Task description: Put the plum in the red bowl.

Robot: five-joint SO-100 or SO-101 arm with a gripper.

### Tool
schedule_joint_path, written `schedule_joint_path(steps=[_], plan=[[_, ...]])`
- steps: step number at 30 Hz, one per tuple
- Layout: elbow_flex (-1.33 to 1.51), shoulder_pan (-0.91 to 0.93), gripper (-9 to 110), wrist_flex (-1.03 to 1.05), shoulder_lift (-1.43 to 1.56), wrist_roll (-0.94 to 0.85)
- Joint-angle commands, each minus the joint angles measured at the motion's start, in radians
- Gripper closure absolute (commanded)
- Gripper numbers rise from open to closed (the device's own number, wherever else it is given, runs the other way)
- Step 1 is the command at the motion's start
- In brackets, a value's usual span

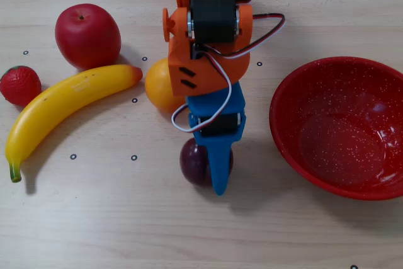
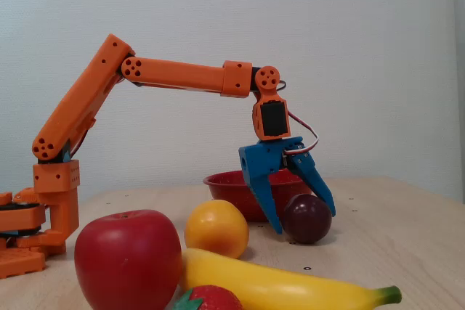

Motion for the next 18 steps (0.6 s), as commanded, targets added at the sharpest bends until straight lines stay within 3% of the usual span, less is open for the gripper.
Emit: schedule_joint_path(steps=[1,18], plan=[[-0.074,0.009,63,-0.031,0.049,0.032],[-0.054,0.000,65,-0.049,0.040,0.060]])
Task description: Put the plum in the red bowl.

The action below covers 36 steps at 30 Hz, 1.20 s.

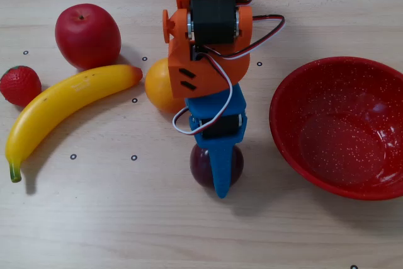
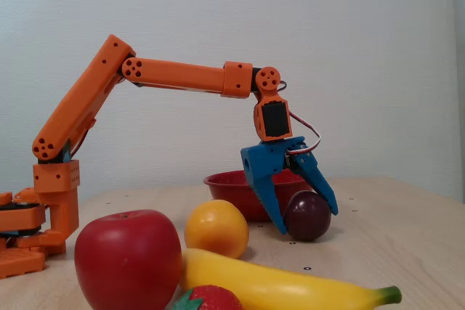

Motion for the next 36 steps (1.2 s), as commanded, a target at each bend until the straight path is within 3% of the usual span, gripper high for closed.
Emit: schedule_joint_path(steps=[1,13,18,21,36], plan=[[-0.051,0.002,65,-0.031,0.041,0.032],[-0.037,0.006,72,-0.034,0.046,0.044],[-0.028,0.005,86,-0.037,0.049,0.066],[-0.025,0.002,101,-0.032,0.052,0.067],[-0.221,-0.008,101,0.210,0.230,-0.031]])
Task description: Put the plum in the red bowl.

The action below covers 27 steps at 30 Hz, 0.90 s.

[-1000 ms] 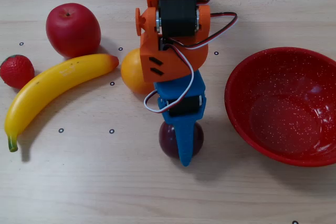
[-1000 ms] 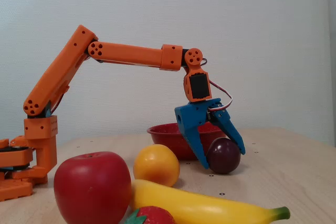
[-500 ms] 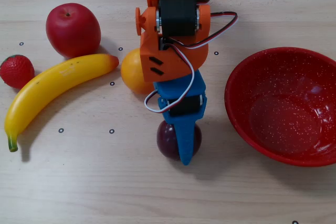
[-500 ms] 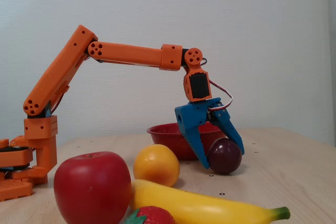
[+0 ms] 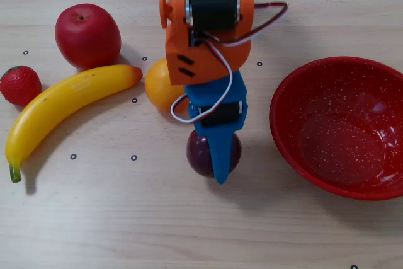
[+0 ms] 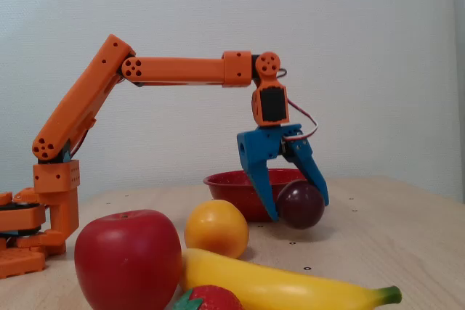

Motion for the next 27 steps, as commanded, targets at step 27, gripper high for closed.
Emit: schedule_joint_path(steps=[27], plan=[[-0.152,0.476,101,0.041,0.537,-0.193]])
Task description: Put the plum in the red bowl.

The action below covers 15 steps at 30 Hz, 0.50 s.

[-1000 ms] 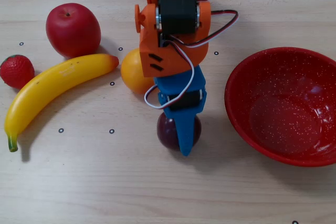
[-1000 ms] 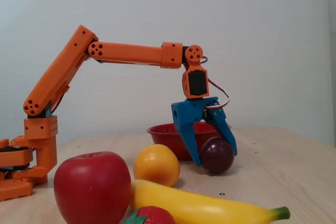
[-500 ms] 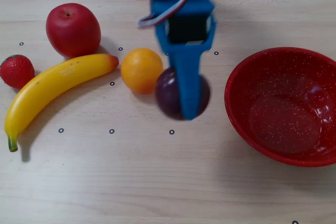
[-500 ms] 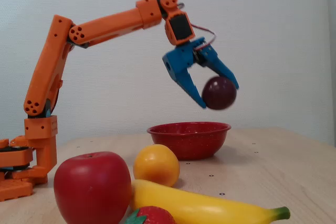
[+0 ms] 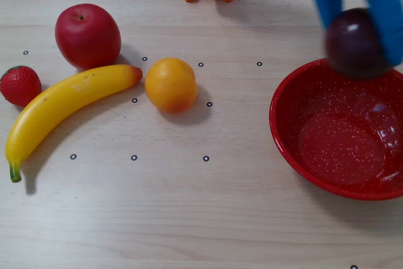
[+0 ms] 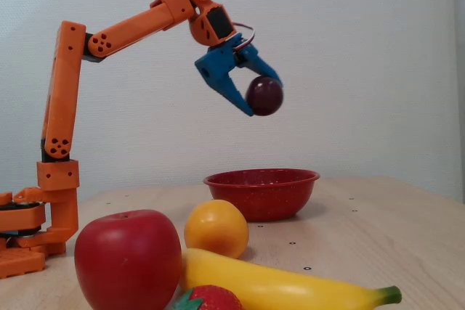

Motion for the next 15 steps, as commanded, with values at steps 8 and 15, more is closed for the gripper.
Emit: schedule_joint_path(steps=[8,15], plan=[[-0.104,0.138,101,0.031,-0.063,-0.067],[-0.100,0.112,98,-0.057,-0.241,-0.081]])
